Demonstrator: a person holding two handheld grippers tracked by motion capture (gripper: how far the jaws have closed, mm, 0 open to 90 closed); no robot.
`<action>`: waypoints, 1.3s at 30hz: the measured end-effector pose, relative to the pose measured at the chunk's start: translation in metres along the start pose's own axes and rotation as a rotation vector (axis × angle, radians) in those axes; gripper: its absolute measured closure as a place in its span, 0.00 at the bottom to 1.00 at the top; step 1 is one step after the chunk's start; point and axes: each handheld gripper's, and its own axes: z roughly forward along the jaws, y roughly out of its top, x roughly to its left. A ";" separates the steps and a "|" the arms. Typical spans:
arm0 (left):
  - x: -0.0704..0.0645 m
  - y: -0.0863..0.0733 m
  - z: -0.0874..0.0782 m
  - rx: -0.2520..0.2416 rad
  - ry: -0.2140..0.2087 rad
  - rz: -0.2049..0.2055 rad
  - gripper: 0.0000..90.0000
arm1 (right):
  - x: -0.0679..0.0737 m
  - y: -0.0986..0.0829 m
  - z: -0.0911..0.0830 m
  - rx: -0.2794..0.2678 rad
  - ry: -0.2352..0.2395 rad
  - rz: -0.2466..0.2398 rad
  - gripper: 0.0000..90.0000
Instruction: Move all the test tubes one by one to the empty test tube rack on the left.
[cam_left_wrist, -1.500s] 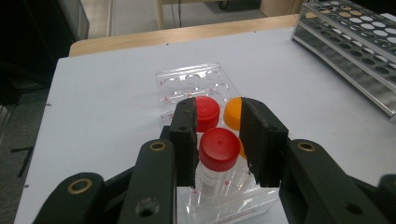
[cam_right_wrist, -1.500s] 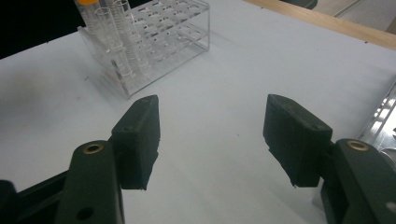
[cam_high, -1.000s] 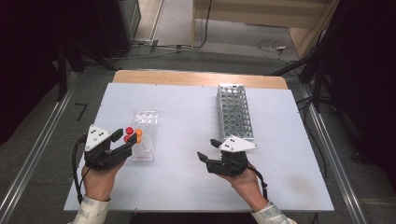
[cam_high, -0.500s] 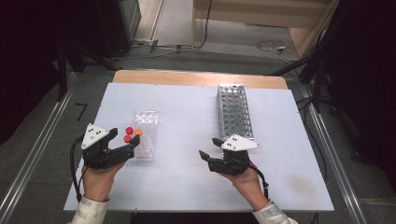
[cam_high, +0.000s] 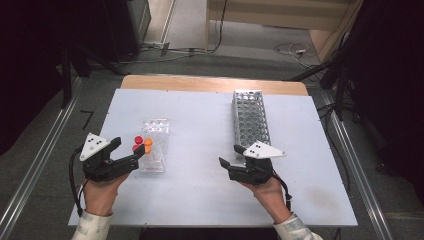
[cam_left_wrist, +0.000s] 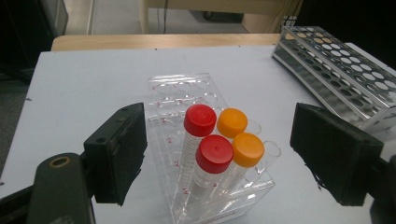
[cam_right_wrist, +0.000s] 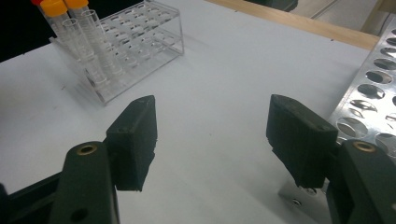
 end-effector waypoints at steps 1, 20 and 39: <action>0.001 0.000 0.000 0.002 0.003 0.001 0.21 | -0.002 0.000 -0.001 -0.002 -0.004 0.003 0.35; 0.019 -0.012 -0.010 -0.013 0.049 -0.020 0.21 | -0.032 -0.007 -0.030 -0.032 -0.076 0.050 0.34; 0.033 -0.024 -0.006 0.012 0.087 -0.049 0.21 | -0.062 -0.026 -0.056 -0.041 -0.151 0.092 0.31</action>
